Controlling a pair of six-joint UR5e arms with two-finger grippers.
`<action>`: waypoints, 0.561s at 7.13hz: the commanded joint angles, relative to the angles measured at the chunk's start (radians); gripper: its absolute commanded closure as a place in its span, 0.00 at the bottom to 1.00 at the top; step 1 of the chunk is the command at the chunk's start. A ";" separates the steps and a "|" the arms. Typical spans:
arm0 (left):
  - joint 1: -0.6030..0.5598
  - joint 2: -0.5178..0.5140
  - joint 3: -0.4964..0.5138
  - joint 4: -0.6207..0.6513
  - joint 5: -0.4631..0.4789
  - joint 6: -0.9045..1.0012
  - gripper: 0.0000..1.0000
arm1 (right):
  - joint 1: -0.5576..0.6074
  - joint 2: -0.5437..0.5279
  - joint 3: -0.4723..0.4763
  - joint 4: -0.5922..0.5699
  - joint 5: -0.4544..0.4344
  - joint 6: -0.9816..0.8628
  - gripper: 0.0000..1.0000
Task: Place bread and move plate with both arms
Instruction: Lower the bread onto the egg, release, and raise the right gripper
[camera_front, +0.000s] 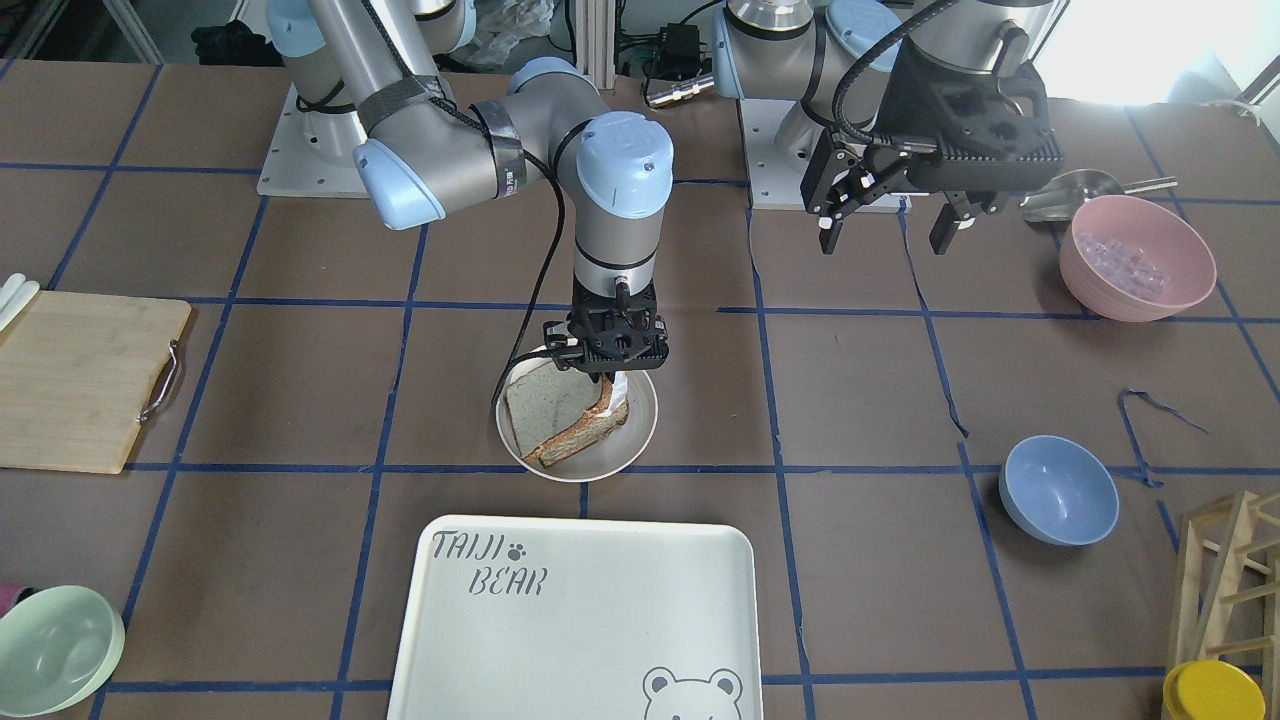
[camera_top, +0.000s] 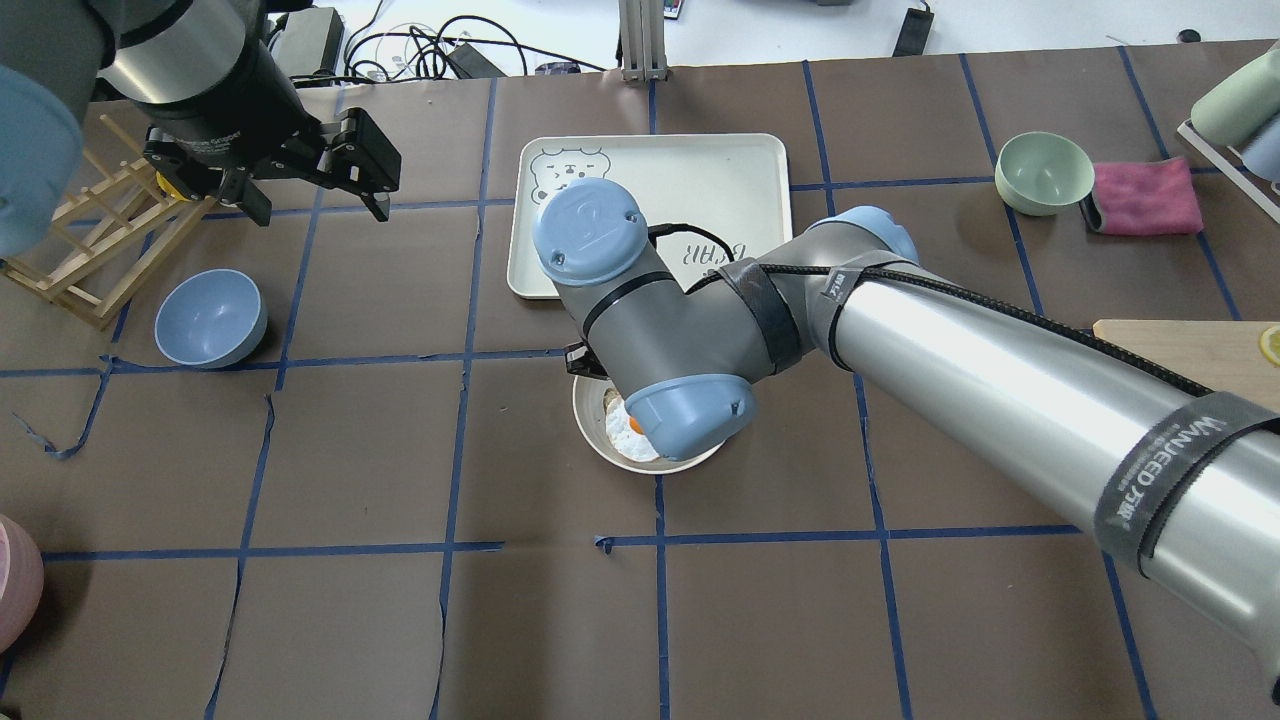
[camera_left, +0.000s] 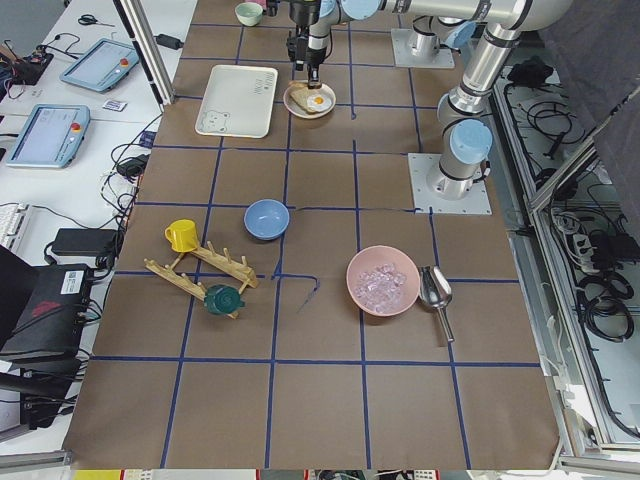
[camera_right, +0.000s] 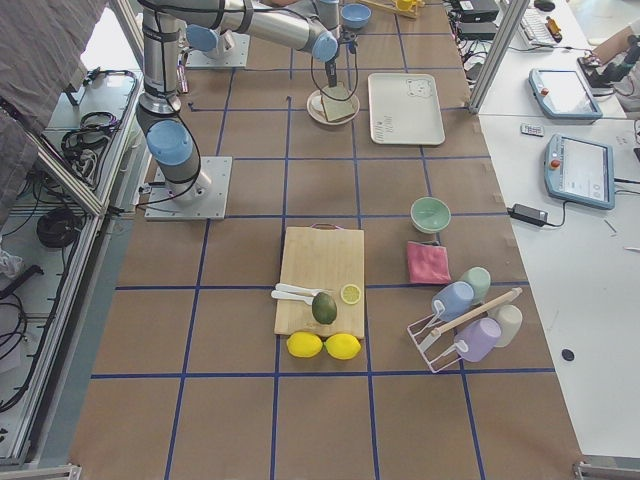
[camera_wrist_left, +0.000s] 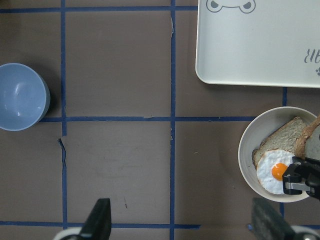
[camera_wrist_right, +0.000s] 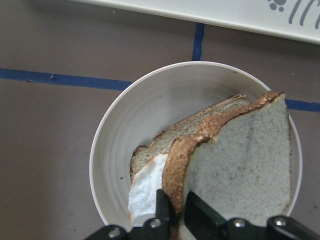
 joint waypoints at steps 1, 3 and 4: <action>0.000 0.002 -0.001 0.000 0.000 0.000 0.00 | 0.000 -0.001 0.004 -0.010 0.079 0.010 0.11; 0.000 0.001 -0.007 0.000 -0.007 0.000 0.00 | -0.030 -0.010 -0.048 0.005 0.090 -0.017 0.00; -0.001 -0.001 -0.007 0.000 -0.006 0.000 0.00 | -0.091 -0.015 -0.106 0.057 0.085 -0.068 0.00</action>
